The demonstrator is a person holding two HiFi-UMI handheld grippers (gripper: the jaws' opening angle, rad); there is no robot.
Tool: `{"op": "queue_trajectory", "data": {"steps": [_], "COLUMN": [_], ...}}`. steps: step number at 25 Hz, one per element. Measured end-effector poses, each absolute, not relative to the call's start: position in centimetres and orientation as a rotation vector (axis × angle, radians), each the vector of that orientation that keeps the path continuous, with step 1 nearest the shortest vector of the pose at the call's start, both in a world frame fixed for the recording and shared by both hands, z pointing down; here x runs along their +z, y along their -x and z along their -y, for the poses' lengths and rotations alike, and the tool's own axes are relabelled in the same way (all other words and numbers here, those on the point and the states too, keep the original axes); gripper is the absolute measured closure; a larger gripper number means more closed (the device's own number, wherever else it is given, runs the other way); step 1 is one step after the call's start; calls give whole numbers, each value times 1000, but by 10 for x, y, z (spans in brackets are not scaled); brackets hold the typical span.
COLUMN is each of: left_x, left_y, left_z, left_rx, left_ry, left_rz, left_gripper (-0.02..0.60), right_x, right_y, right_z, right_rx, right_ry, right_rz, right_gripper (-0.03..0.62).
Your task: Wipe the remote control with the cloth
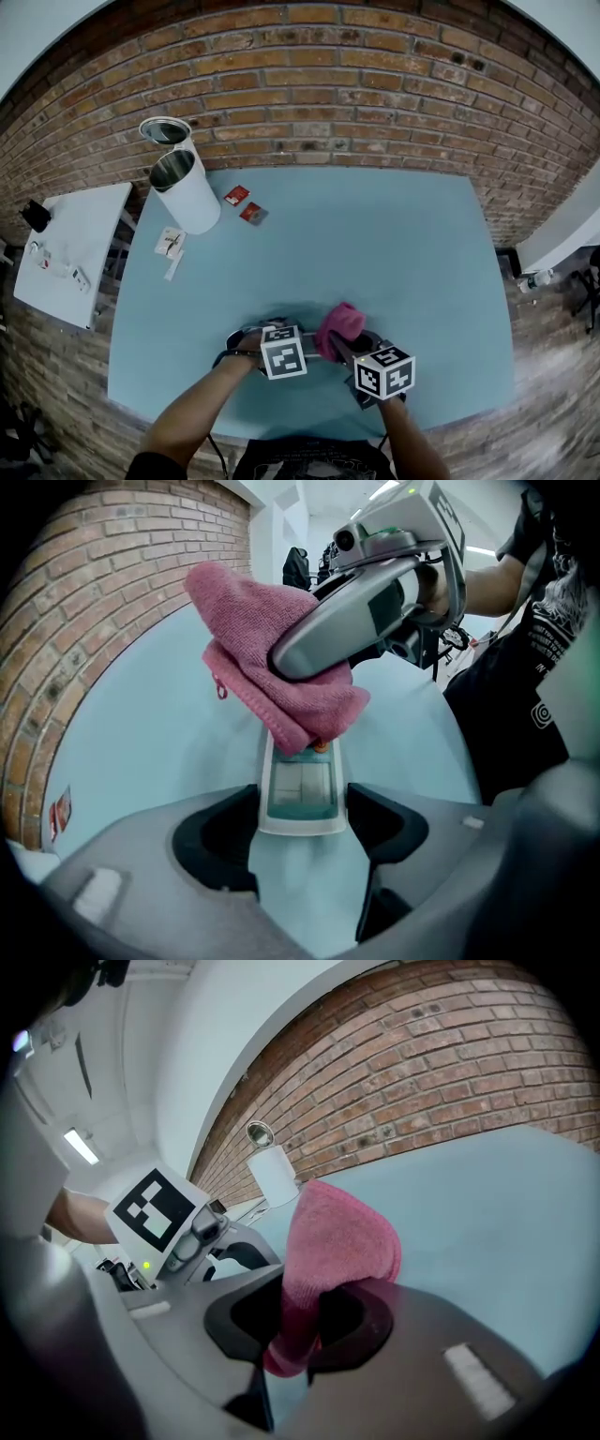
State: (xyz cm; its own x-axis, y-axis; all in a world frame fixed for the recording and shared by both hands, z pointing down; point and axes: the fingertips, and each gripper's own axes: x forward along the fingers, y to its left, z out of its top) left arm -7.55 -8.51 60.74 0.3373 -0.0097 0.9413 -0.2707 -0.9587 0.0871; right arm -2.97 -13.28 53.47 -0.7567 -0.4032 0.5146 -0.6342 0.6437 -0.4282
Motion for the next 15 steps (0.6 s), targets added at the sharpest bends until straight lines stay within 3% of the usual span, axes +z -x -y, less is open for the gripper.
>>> {"op": "queue_trajectory", "data": {"steps": [15], "left_x": [608], "left_y": [79], "left_z": [83], "left_rx": [1750], "left_ry": [-2285], "left_rz": [273], "left_gripper": [304], "right_x": [534], "right_y": [-31], "right_z": [151], "right_rx": [953], "right_ry": [-905], "right_rz": [2515], "right_gripper": [530]}}
